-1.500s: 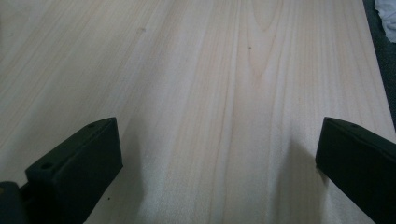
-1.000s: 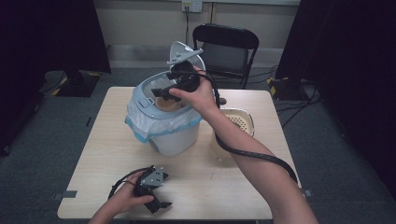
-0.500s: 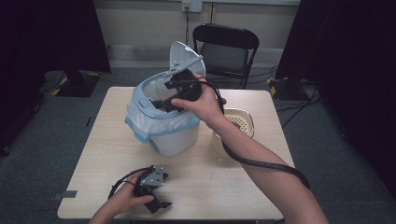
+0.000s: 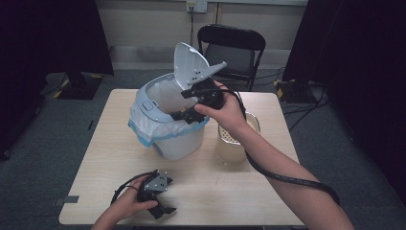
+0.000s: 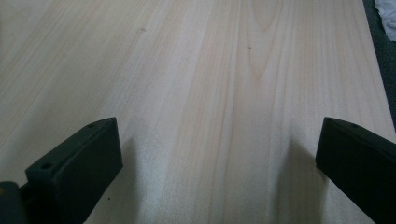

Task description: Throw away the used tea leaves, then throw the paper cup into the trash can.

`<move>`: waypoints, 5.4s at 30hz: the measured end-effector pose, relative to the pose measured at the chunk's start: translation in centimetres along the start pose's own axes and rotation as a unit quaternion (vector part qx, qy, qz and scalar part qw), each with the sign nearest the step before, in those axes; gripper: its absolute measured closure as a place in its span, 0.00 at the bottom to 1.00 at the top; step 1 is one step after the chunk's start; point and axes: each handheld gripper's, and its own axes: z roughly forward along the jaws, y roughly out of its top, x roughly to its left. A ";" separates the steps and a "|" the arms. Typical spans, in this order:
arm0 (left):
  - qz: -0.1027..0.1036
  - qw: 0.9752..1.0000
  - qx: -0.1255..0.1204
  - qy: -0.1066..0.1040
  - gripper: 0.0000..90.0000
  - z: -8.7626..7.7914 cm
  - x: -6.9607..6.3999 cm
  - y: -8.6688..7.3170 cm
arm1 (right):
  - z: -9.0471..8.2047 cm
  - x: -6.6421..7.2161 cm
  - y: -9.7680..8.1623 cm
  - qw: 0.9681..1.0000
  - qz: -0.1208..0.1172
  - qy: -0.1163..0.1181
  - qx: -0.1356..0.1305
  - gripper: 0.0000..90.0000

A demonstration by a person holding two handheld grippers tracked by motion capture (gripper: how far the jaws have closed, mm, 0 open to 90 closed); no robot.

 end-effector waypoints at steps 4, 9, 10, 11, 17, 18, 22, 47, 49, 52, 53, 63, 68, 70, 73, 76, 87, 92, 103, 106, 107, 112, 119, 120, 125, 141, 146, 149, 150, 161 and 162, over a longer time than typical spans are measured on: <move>0.000 1.000 0.000 0.000 0.00 0.0 0.0 0.0 | -0.9 0.0 -0.6 1.000 -0.001 0.002 0.003 0.16; 0.000 1.000 0.000 0.000 0.00 0.0 0.0 0.0 | -1.7 0.0 -1.4 1.000 -0.004 0.000 0.014 0.16; 0.000 1.000 0.000 0.000 0.00 0.0 0.0 0.0 | -1.9 0.0 -1.6 1.000 -0.004 0.000 0.016 0.16; 0.000 1.000 0.000 0.000 0.00 0.0 0.0 0.0 | -2.1 0.0 -1.7 1.000 -0.004 0.001 0.017 0.16; 0.000 1.000 0.000 0.000 0.00 0.0 0.0 0.0 | -3.3 -0.3 -3.0 1.000 -0.005 -0.004 0.030 0.16; 0.000 1.000 0.000 0.000 0.00 0.0 0.0 0.0 | -3.5 -0.4 -3.2 1.000 -0.003 -0.005 0.031 0.16; -0.004 1.000 -0.002 -0.001 0.00 0.0 0.0 0.0 | -4.7 -0.9 -4.0 0.999 0.002 -0.011 0.032 0.16; 0.001 1.000 -0.001 0.001 0.00 0.0 0.1 0.0 | -6.3 -4.3 -4.2 0.998 0.028 -0.048 0.033 0.17; 0.001 1.000 -0.001 0.001 0.00 0.0 0.1 0.0 | -6.1 -4.6 -3.9 0.998 0.029 -0.050 0.031 0.17; 0.001 1.000 -0.001 0.001 0.00 0.0 0.1 0.0 | -5.6 -5.0 -3.4 0.998 0.032 -0.052 0.027 0.17; 0.001 1.000 -0.001 0.001 0.00 0.0 0.1 0.0 | -5.4 -5.1 -3.2 0.998 0.033 -0.051 0.027 0.17; 0.001 1.000 -0.001 0.000 0.00 0.0 0.1 0.0 | -4.2 -5.2 -1.6 0.999 0.025 -0.042 0.020 0.17; 0.001 1.000 -0.001 0.000 0.00 0.0 0.1 0.0 | -4.2 -4.9 -1.0 0.999 0.025 -0.041 0.011 0.16; 0.001 1.000 -0.001 0.000 0.00 0.0 0.1 0.0 | -4.3 -4.8 -0.7 0.999 0.025 -0.033 0.002 0.18; 0.003 1.000 -0.002 -0.001 0.00 0.0 0.1 0.0 | -4.3 -4.5 -0.3 0.999 0.019 -0.030 -0.004 0.18; 0.003 1.000 -0.002 -0.001 0.00 0.0 0.1 0.0 | -3.8 -3.9 0.3 1.000 0.014 -0.022 -0.004 0.18; 0.004 1.000 -0.003 -0.001 0.00 0.0 0.1 0.0 | -1.8 -2.8 0.9 1.000 0.010 -0.003 0.004 0.15; 0.004 1.000 -0.003 -0.001 0.00 0.0 0.1 0.0 | -1.4 -2.5 1.1 1.000 0.017 0.004 -0.002 0.16; 0.004 1.000 -0.003 -0.001 0.00 0.0 0.1 0.0 | 0.0 -1.8 0.9 0.999 0.019 0.026 0.007 0.31; 0.003 1.000 -0.002 -0.001 0.00 0.0 0.1 0.0 | 0.5 -1.6 0.9 0.999 0.019 0.025 0.014 0.39; 0.003 1.000 -0.002 -0.001 0.00 0.0 0.1 0.0 | 0.6 -1.7 0.8 0.999 0.021 0.027 0.015 0.42; 0.003 1.000 -0.002 -0.001 0.00 0.0 0.1 0.0 | 1.0 -1.8 0.8 0.999 0.021 0.022 0.023 0.55; 0.003 1.000 -0.002 -0.001 0.00 0.0 0.1 0.0 | 2.1 -1.8 0.7 0.999 0.003 0.010 0.046 0.60; 0.003 1.000 -0.002 -0.001 0.00 0.0 0.1 0.0 | 2.2 -1.8 0.7 0.999 0.005 0.007 0.044 0.60; 0.003 1.000 -0.002 -0.001 0.00 0.0 0.1 0.0 | 2.7 -1.9 1.1 0.999 -0.002 -0.006 0.048 0.64; 0.003 1.000 -0.002 -0.001 0.00 0.0 0.1 0.0 | 3.7 -2.2 1.4 0.998 -0.016 -0.013 0.056 0.66; 0.003 1.000 -0.002 -0.001 0.00 0.0 0.1 0.0 | 3.7 -2.1 1.3 0.998 -0.021 -0.013 0.049 0.63; 0.003 1.000 -0.002 -0.001 0.00 0.0 0.1 0.0 | 3.8 -1.8 1.3 0.998 -0.032 -0.015 0.052 0.40; 0.003 1.000 -0.002 -0.001 0.00 0.0 0.1 0.0 | 3.8 -1.8 1.3 0.998 -0.025 -0.017 0.050 0.39; 0.003 1.000 -0.002 0.000 0.00 0.0 0.1 0.0 | 2.9 -1.7 0.8 0.999 -0.005 -0.014 0.036 0.22; 0.003 1.000 -0.002 -0.001 0.00 0.0 0.1 0.0 | 2.6 -1.6 0.9 0.999 -0.006 -0.016 0.033 0.20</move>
